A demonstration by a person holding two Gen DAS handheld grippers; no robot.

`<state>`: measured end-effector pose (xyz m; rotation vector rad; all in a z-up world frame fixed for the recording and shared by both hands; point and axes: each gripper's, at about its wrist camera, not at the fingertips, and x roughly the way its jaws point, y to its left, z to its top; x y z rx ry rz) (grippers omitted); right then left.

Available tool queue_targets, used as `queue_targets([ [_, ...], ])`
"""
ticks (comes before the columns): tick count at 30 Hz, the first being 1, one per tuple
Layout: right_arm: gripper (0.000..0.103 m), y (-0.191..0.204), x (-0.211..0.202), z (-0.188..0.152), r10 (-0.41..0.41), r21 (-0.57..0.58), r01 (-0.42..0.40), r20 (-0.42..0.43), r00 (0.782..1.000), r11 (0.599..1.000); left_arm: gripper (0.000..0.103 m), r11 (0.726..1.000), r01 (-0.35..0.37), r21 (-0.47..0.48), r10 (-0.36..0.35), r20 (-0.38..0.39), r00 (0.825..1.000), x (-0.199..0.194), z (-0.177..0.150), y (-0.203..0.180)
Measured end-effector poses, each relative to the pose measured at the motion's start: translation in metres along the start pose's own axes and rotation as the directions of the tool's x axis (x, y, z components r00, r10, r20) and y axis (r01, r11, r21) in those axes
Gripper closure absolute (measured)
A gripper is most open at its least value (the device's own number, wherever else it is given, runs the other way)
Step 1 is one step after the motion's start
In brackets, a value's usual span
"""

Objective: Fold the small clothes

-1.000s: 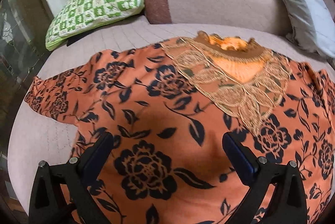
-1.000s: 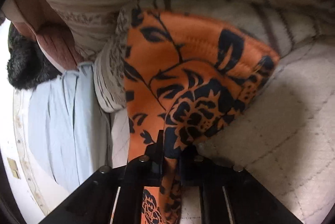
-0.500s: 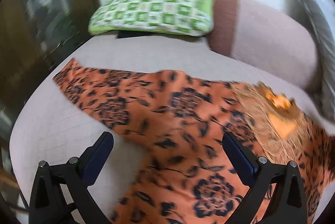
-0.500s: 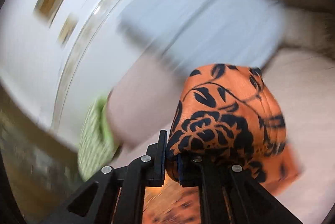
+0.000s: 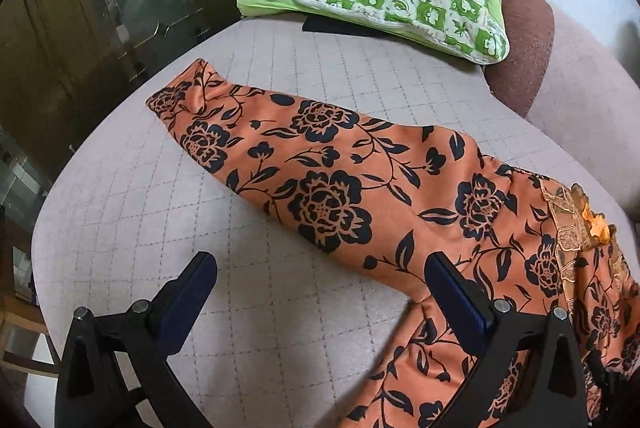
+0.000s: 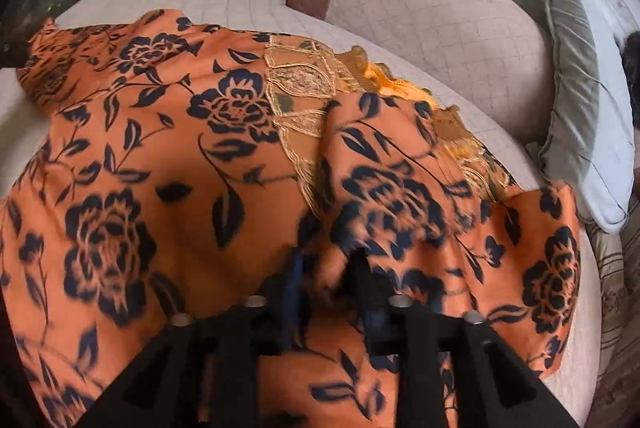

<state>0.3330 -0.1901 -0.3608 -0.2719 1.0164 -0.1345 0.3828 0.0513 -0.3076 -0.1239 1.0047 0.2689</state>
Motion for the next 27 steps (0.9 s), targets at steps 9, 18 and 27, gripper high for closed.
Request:
queue_targets([
  [9,0.033,-0.080,-0.048,-0.058,0.199,0.207,-0.223,0.127,0.972,0.953,0.000,0.996,0.073,0.059,-0.073,-0.001,0.997,-0.008,-0.009,-0.028],
  [18,0.032,-0.143,0.041,-0.022,0.535,0.654,-0.570,0.286,0.795,0.497,0.000,0.988,0.041,0.148,-0.046,0.031,0.998,-0.013,-0.014,-0.054],
  [27,0.032,-0.032,-0.029,0.077,0.701,0.186,-0.793,0.382,0.603,0.581,0.000,0.998,-0.005,0.066,0.003,0.024,1.000,-0.001,-0.003,-0.029],
])
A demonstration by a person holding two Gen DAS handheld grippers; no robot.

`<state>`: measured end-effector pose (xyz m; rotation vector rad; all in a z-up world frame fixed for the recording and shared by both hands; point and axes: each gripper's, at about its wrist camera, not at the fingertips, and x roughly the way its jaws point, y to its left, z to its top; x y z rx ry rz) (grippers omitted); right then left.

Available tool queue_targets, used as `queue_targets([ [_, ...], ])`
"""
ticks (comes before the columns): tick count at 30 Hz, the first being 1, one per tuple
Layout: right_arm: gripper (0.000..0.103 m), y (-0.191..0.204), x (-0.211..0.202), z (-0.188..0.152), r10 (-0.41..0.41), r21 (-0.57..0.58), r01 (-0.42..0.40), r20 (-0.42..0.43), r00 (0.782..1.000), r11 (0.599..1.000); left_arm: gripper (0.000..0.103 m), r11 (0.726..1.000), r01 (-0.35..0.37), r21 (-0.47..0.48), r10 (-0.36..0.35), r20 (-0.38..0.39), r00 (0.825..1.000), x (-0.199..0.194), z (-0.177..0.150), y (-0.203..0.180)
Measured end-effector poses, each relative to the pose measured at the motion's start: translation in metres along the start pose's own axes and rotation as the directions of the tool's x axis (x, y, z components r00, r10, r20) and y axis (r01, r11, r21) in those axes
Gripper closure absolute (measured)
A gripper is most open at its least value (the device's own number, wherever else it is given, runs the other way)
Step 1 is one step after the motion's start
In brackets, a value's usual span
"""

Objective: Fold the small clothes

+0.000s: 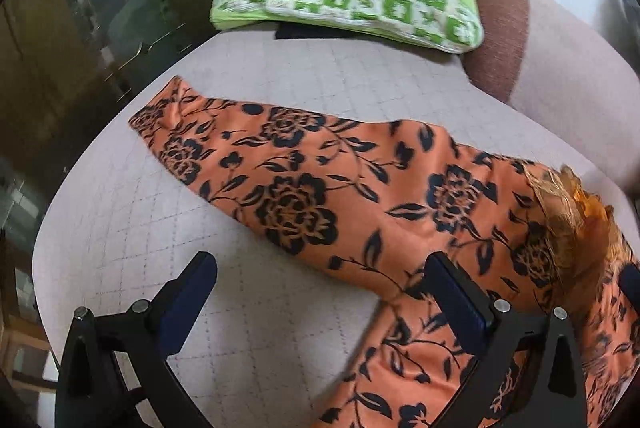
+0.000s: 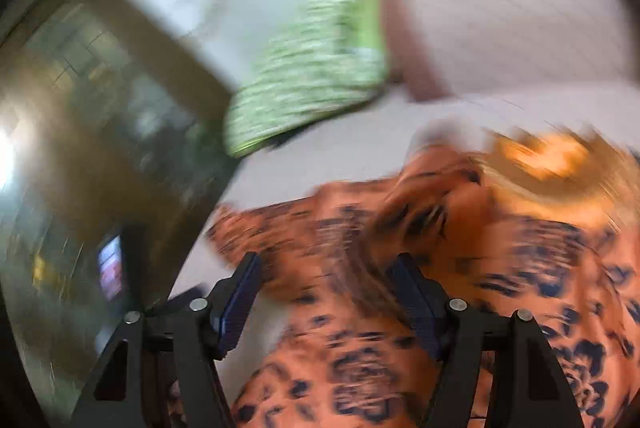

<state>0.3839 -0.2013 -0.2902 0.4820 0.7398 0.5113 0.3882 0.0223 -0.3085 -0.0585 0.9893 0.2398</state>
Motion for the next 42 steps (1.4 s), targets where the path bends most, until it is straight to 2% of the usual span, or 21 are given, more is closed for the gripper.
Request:
queue_targets([
  [2,0.031,0.003,-0.005,-0.002,0.007,-0.011,-0.008,-0.005,1.000,1.000,0.000,1.000,0.006,-0.017,-0.006,0.006,1.000,-0.001,-0.001,0.003],
  [4,0.031,-0.008,-0.019,-0.008,-0.022,0.020,0.023,-0.003,1.000,1.000,0.000,0.999,0.037,-0.005,-0.037,0.017,0.999,-0.004,-0.003,-0.002],
  [8,0.031,-0.048,-0.082,-0.031,-0.173,0.101,0.165,0.070,0.982,0.981,0.000,0.987,0.129,0.097,-0.131,0.008,0.991,-0.007,-0.010,-0.032],
  [11,0.031,-0.080,-0.129,-0.054,-0.251,0.204,0.226,0.111,0.962,0.953,0.002,0.963,0.242,0.119,-0.239,-0.041,0.970,-0.002,-0.015,-0.053],
  [14,0.031,-0.105,-0.163,-0.075,-0.292,0.284,0.248,0.126,0.948,0.926,0.018,0.935,0.329,0.135,-0.318,-0.098,0.943,0.008,-0.020,-0.074],
  [16,0.031,-0.123,-0.177,-0.089,-0.300,0.333,0.240,0.141,0.943,0.912,0.034,0.924,0.354,0.148,-0.334,-0.141,0.932,0.020,-0.024,-0.090],
  [17,0.031,-0.130,-0.182,-0.092,-0.301,0.351,0.236,0.145,0.942,0.906,0.037,0.921,0.358,0.155,-0.335,-0.161,0.929,0.026,-0.026,-0.097],
  [19,0.032,-0.148,-0.186,-0.092,-0.312,0.409,0.233,0.137,0.940,0.882,0.056,0.915,0.361,0.180,-0.325,-0.200,0.924,0.039,-0.032,-0.111],
  [20,0.032,-0.156,-0.190,-0.091,-0.319,0.438,0.231,0.138,0.938,0.869,0.061,0.912,0.363,0.191,-0.324,-0.209,0.923,0.042,-0.035,-0.117],
  [21,0.033,-0.166,-0.197,-0.091,-0.318,0.468,0.214,0.155,0.935,0.857,0.063,0.909,0.355,0.218,-0.317,-0.192,0.929,0.041,-0.037,-0.124],
  [22,0.033,-0.172,-0.200,-0.091,-0.316,0.484,0.199,0.171,0.933,0.852,0.072,0.899,0.355,0.255,-0.321,-0.165,0.933,0.037,-0.039,-0.132],
  [23,0.033,-0.178,-0.205,-0.091,-0.312,0.502,0.181,0.188,0.931,0.845,0.080,0.888,0.366,0.279,-0.332,-0.161,0.929,0.035,-0.040,-0.137],
  [24,0.034,-0.186,-0.213,-0.090,-0.301,0.527,0.147,0.219,0.928,0.837,0.084,0.875,0.373,0.308,-0.339,-0.160,0.927,0.034,-0.042,-0.145],
  [26,0.034,-0.196,-0.222,-0.090,-0.296,0.558,0.109,0.257,0.920,0.823,0.085,0.873,0.339,0.349,-0.315,-0.125,0.941,0.032,-0.047,-0.153],
  [28,0.034,-0.209,-0.232,-0.091,-0.293,0.599,0.064,0.292,0.911,0.798,0.094,0.871,0.336,0.358,-0.321,-0.101,0.942,0.028,-0.049,-0.155],
  [29,0.034,-0.212,-0.233,-0.093,-0.288,0.615,0.047,0.298,0.910,0.787,0.096,0.863,0.375,0.338,-0.362,-0.104,0.926,0.024,-0.047,-0.153],
  [30,0.034,-0.218,-0.234,-0.095,-0.283,0.640,0.026,0.302,0.910,0.768,0.096,0.846,0.431,0.315,-0.420,-0.105,0.901,0.019,-0.044,-0.150],
  [32,0.034,-0.220,-0.235,-0.097,-0.284,0.659,0.017,0.300,0.911,0.752,0.097,0.817,0.492,0.300,-0.498,-0.061,0.865,0.004,-0.039,-0.142],
  [35,0.034,-0.212,-0.228,-0.097,-0.291,0.649,0.040,0.285,0.913,0.760,0.097,0.798,0.530,0.287,-0.542,-0.042,0.839,-0.006,-0.029,-0.132],
  [38,0.034,-0.200,-0.219,-0.097,-0.304,0.609,0.089,0.260,0.916,0.788,0.097,0.802,0.556,0.219,-0.555,-0.074,0.829,0.004,-0.025,-0.122],
  [42,0.034,-0.187,-0.208,-0.094,-0.322,0.556,0.147,0.232,0.918,0.818,0.097,0.822,0.546,0.163,-0.539,-0.091,0.838,0.013,-0.024,-0.110],
])
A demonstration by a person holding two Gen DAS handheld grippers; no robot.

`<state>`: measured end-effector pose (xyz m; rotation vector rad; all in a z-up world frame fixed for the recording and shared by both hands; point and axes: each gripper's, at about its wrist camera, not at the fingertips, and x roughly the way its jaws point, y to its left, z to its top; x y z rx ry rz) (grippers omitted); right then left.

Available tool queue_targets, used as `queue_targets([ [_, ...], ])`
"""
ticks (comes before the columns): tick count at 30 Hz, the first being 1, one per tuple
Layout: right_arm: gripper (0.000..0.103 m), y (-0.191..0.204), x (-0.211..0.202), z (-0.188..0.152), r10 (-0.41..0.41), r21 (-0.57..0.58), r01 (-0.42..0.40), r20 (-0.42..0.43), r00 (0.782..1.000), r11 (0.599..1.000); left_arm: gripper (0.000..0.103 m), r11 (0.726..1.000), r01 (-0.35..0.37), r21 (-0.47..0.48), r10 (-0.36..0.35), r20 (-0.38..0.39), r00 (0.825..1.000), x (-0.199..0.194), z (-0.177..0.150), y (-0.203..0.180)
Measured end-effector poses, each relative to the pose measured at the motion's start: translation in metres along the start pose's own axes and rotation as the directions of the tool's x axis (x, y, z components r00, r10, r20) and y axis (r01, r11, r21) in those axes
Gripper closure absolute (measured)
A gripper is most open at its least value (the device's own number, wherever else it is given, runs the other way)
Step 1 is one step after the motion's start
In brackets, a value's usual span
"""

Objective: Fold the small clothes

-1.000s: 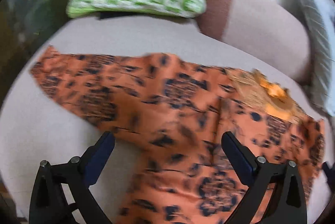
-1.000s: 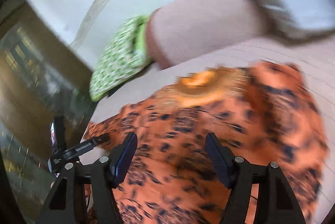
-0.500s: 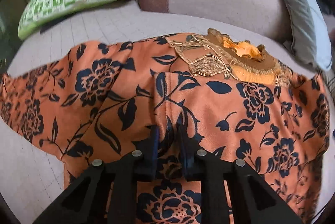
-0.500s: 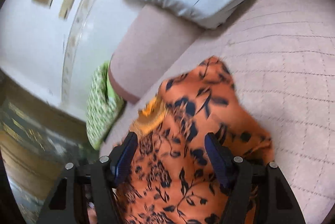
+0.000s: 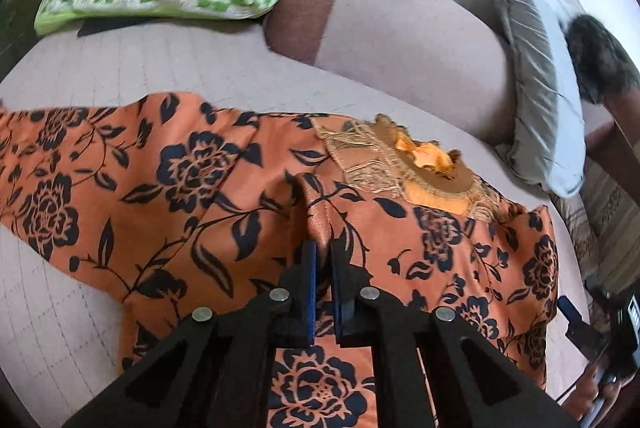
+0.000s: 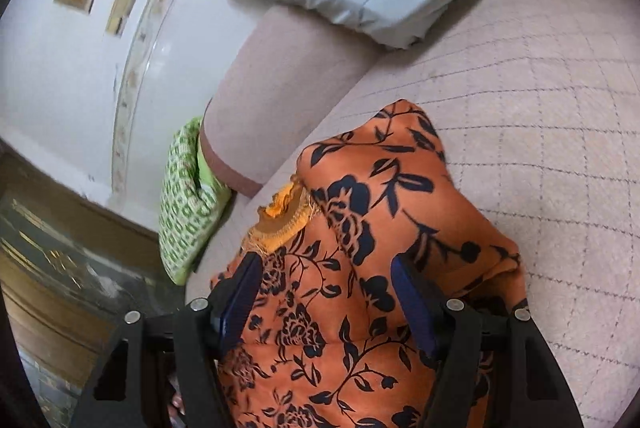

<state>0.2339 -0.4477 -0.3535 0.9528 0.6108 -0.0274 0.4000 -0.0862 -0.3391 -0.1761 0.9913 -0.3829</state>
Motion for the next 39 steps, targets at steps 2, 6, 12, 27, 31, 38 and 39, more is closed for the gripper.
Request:
queue_targets([
  [2,0.034,0.003,0.002,-0.001,-0.019,-0.027,0.019,0.000,1.000,0.999,0.097,1.000,-0.011,-0.006,0.011,0.016,1.000,-0.007,-0.003,0.004],
  [6,0.034,-0.001,-0.002,0.004,-0.010,-0.012,0.011,0.021,1.000,1.000,0.097,0.998,-0.064,-0.004,0.064,0.095,0.993,-0.023,0.002,0.007],
  [12,0.034,-0.005,-0.008,0.012,-0.014,0.000,0.014,0.065,0.998,1.000,0.097,0.991,-0.130,0.027,0.125,0.141,0.982,-0.036,0.003,0.007],
  [27,0.045,0.018,0.039,0.002,-0.179,-0.197,0.174,-0.010,0.984,0.965,0.096,0.964,-0.248,-0.092,0.241,-0.080,0.967,-0.001,-0.001,0.045],
  [31,0.059,0.042,0.045,0.017,-0.134,-0.278,0.142,0.046,0.990,0.950,0.095,0.956,-0.292,-0.031,0.292,0.008,0.956,-0.012,0.001,0.031],
  [38,0.074,0.006,0.133,0.062,-0.320,-0.256,0.291,-0.079,0.944,0.922,0.092,0.916,-0.401,0.017,0.401,-0.077,0.913,0.018,-0.005,0.036],
  [39,0.074,0.002,0.128,0.068,-0.276,-0.226,0.257,-0.056,0.960,0.940,0.092,0.922,-0.386,-0.002,0.385,-0.080,0.919,0.016,-0.004,0.039],
])
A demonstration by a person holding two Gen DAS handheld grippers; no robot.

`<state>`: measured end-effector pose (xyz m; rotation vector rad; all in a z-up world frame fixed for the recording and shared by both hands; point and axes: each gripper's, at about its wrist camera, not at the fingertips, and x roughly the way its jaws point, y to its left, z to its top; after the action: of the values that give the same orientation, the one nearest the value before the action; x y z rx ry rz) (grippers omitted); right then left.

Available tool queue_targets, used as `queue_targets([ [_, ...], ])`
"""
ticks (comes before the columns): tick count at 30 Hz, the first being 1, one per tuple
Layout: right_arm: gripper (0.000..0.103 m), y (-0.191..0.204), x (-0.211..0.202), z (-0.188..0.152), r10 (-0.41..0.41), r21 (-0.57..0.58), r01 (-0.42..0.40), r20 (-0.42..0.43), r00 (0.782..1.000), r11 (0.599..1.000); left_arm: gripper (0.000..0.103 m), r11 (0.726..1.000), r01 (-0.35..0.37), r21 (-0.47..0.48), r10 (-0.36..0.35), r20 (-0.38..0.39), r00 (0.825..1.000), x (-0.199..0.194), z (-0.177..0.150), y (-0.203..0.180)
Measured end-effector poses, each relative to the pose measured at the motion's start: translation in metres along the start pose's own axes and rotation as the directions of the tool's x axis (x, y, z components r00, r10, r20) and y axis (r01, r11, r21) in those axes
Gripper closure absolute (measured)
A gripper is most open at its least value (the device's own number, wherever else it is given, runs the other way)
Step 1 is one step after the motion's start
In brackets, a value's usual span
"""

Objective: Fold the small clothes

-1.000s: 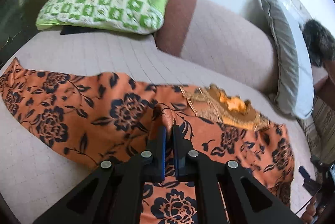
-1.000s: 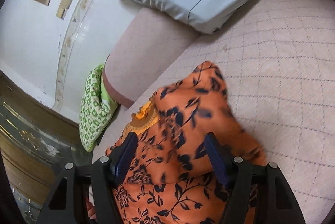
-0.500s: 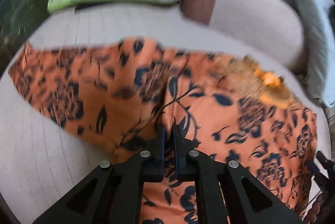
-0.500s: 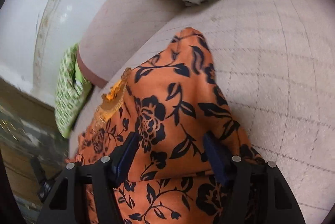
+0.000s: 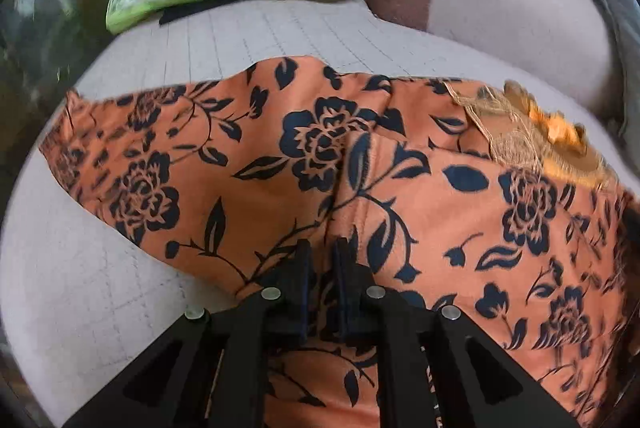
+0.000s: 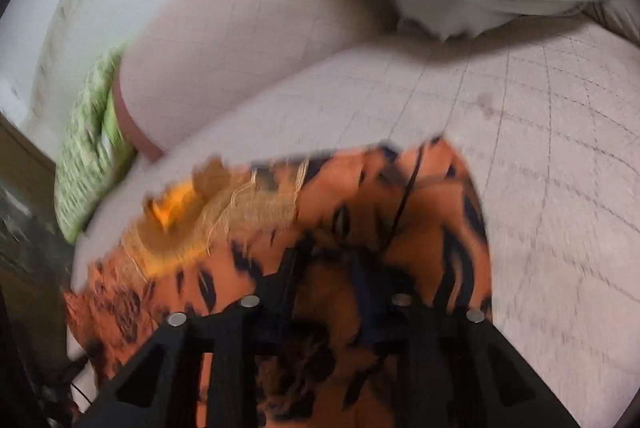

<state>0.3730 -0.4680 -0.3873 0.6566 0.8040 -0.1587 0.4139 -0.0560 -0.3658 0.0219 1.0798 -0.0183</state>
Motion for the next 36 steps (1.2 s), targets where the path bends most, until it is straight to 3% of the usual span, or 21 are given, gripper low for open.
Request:
queue_targets([
  [4,0.070,-0.007,-0.031,0.001,0.038,0.087,-0.042,0.049,0.998,0.995,0.092,1.000,-0.018,-0.015,0.018,0.026,1.000,-0.009,0.006,0.009],
  [8,0.070,0.027,-0.055,-0.031,0.086,-0.031,-0.085,0.012,0.996,0.996,0.089,0.995,0.036,-0.093,-0.035,0.009,0.999,-0.015,0.008,0.031],
  [10,0.070,0.037,-0.046,-0.050,0.050,-0.067,-0.055,-0.063,0.997,0.996,0.067,0.993,0.027,-0.111,-0.026,0.004,1.000,-0.017,0.007,0.039],
  [12,0.069,0.040,-0.021,-0.073,-0.063,-0.099,0.046,-0.180,0.982,0.994,0.057,0.989,0.035,-0.142,-0.036,-0.002,0.999,-0.021,0.003,0.051],
  [13,0.069,0.048,-0.029,-0.078,-0.093,-0.142,0.076,-0.116,0.989,0.987,0.057,0.987,0.040,-0.158,-0.042,-0.005,0.999,-0.022,0.002,0.060],
  [15,0.069,0.069,-0.043,-0.089,-0.166,-0.203,0.138,-0.128,0.978,0.969,0.049,0.978,0.046,-0.203,-0.047,-0.001,0.999,-0.026,0.002,0.076],
  [17,0.069,0.078,-0.068,-0.109,-0.051,-0.172,0.029,-0.128,0.990,0.985,0.041,0.964,0.050,-0.261,-0.047,0.019,0.999,-0.032,0.002,0.090],
  [19,0.065,0.083,-0.090,-0.128,0.004,-0.180,-0.018,-0.077,0.997,0.984,0.037,0.943,0.049,-0.328,-0.035,0.047,0.998,-0.039,0.006,0.116],
  [21,0.036,0.082,-0.103,-0.148,0.003,-0.204,-0.014,-0.054,0.999,0.979,0.030,0.918,0.052,-0.392,-0.026,0.073,0.997,-0.045,0.008,0.145],
  [26,0.036,0.053,-0.088,-0.153,0.014,-0.150,-0.029,-0.100,0.995,0.988,0.027,0.841,0.034,-0.540,0.022,0.098,0.995,-0.048,0.005,0.223],
  [29,0.036,0.053,-0.072,-0.147,0.032,-0.124,-0.047,-0.116,0.993,0.991,0.027,0.833,0.017,-0.554,0.026,0.069,0.997,-0.040,0.008,0.276],
  [33,0.036,0.066,-0.067,-0.142,0.053,-0.144,-0.069,-0.111,0.992,0.987,0.027,0.798,-0.075,-0.598,0.129,0.047,0.991,-0.023,0.024,0.354],
  [35,0.036,0.074,-0.070,-0.140,0.095,-0.139,-0.110,-0.111,0.989,0.984,0.027,0.770,-0.022,-0.637,0.065,0.044,0.997,-0.007,0.031,0.381],
  [36,0.036,0.078,-0.070,-0.140,0.101,-0.146,-0.116,-0.104,0.989,0.982,0.027,0.739,0.037,-0.673,-0.002,0.053,0.999,0.005,0.033,0.394],
])
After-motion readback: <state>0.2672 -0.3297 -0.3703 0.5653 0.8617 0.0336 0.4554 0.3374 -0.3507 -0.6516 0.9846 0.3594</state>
